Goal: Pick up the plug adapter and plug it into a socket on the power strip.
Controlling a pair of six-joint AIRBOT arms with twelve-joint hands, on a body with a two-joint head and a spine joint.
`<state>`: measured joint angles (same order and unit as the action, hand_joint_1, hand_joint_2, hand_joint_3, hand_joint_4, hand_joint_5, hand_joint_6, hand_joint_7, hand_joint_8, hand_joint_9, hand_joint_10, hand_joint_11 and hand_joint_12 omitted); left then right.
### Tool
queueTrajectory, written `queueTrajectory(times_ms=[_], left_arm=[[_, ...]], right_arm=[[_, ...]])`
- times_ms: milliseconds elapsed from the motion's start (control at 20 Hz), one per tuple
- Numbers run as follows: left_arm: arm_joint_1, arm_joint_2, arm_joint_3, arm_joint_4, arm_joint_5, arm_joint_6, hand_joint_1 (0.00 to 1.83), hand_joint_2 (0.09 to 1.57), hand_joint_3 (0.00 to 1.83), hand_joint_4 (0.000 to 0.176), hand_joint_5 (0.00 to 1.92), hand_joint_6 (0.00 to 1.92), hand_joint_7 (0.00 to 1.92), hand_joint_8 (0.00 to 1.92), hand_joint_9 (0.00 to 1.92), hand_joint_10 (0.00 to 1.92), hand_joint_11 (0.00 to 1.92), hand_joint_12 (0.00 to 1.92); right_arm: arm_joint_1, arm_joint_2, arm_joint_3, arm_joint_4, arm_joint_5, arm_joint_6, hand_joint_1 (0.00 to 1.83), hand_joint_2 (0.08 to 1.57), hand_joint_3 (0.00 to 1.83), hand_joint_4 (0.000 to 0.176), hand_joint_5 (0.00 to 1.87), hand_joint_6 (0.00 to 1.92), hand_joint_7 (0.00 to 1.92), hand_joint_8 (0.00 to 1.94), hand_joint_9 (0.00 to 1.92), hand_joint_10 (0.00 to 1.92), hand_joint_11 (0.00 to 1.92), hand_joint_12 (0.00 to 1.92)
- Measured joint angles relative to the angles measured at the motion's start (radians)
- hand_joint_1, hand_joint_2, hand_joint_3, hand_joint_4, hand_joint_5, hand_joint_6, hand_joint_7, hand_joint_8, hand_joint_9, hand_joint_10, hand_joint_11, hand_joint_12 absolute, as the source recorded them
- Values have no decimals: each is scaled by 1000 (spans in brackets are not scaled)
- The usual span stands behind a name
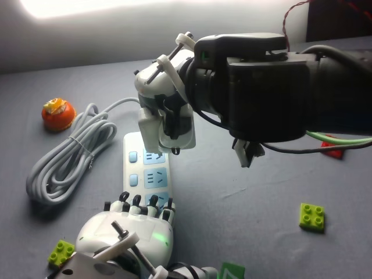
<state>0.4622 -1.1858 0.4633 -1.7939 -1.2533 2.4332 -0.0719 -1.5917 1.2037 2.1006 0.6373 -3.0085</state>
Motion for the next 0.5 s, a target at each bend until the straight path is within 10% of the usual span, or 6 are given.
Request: queueTrajectory(times_ms=[500], left_arm=[[-8,6,0,-4,3,15,0,1207,0,0,65,0,79,0,72,1,0,194]], right_arm=[[-19,-87,95,14,-4,1,1213,1187,2,0,798,1109,905,1307,810,1196,673,1554]])
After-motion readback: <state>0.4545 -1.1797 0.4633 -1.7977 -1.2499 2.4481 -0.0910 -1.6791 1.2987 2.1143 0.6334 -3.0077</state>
